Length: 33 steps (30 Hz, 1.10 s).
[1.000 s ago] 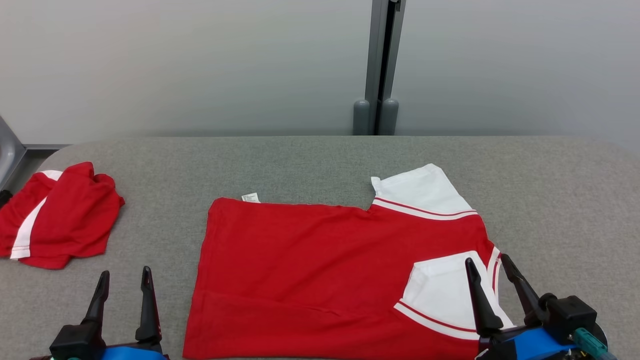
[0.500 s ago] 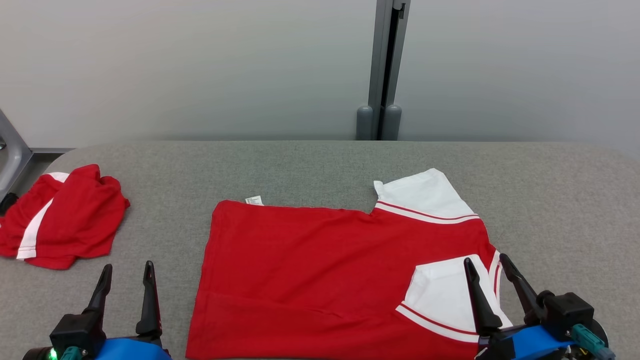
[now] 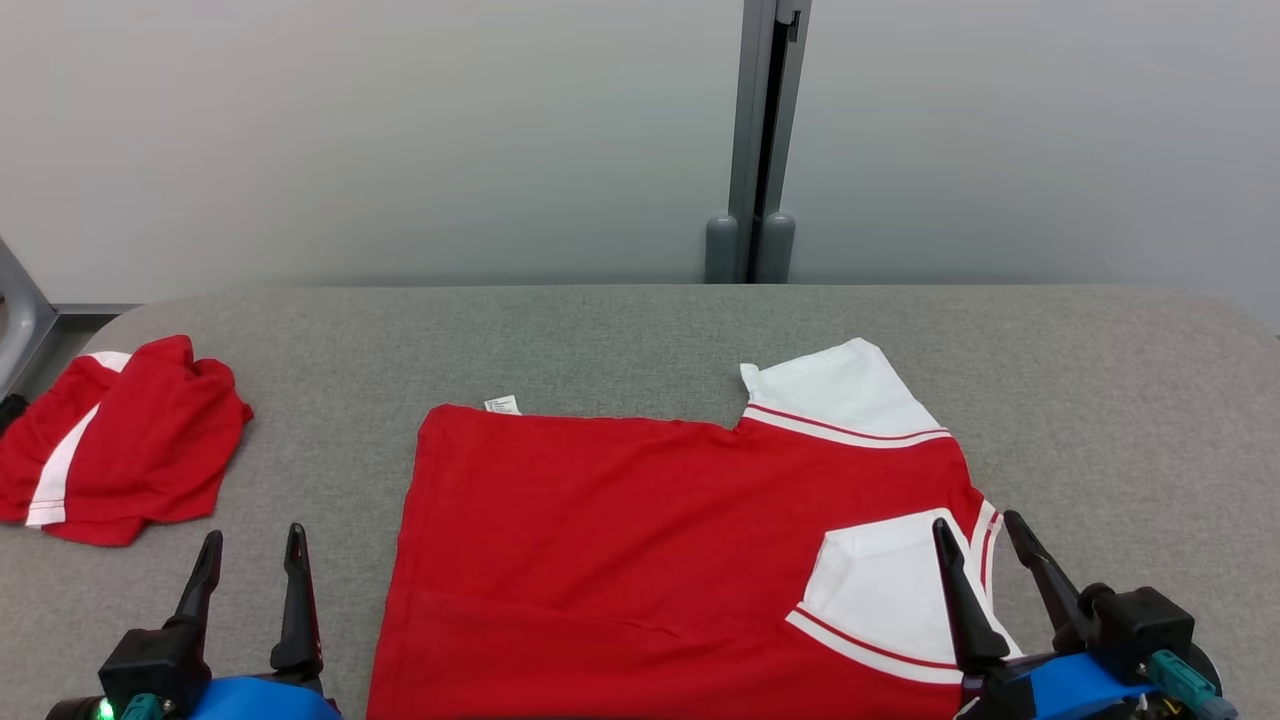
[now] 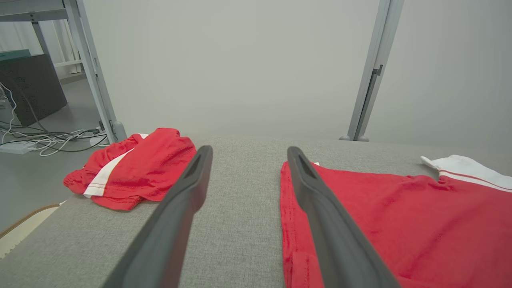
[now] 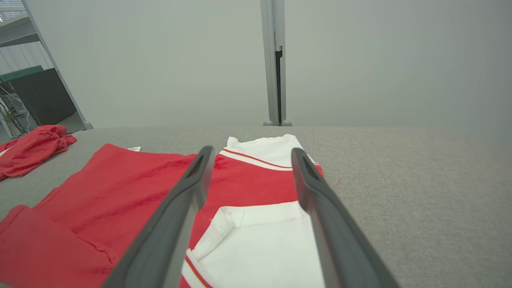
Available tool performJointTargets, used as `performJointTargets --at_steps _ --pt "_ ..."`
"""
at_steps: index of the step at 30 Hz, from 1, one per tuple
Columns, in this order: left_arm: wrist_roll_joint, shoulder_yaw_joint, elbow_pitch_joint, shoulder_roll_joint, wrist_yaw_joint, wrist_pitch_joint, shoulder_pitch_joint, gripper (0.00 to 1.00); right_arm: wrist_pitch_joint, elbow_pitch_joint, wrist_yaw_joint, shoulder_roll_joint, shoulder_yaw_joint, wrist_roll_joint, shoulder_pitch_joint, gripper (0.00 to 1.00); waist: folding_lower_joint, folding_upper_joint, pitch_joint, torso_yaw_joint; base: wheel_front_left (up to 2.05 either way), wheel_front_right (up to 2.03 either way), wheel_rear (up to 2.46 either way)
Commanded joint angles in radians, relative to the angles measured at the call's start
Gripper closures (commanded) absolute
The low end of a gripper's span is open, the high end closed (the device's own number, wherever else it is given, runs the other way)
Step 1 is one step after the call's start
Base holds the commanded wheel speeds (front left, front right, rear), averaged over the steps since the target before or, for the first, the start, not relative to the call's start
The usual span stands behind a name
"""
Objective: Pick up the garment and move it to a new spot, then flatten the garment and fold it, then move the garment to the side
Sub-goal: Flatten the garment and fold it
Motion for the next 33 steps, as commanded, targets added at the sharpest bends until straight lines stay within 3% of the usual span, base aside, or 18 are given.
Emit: performJointTargets --at_steps 1,20,26,33 --pt "-0.004 0.0 0.001 0.005 0.003 -0.004 -0.002 0.0 0.002 -0.005 0.0 0.0 -0.001 0.001 0.007 0.0 0.0 -0.0001 0.0 -0.001 0.0 0.0 0.0" --pt "-0.02 -0.017 0.011 0.019 0.008 0.009 -0.039 0.0 0.004 -0.006 0.0 0.0 -0.002 -0.009 -0.012 0.0 0.0 -0.0001 0.012 -0.004 0.0 0.0 0.0" --pt "-0.034 -0.017 0.008 0.057 -0.023 0.048 -0.167 0.0 0.024 0.001 0.0 -0.025 0.006 -0.052 -0.147 0.0 0.0 -0.0001 0.053 -0.009 0.0 0.0 0.0" --pt "-0.044 -0.055 0.072 0.121 -0.065 0.119 -0.439 0.0 0.068 0.102 0.0 -0.085 0.05 -0.029 -0.44 0.0 0.0 -0.0001 0.174 -0.024 0.0 0.0 0.0"
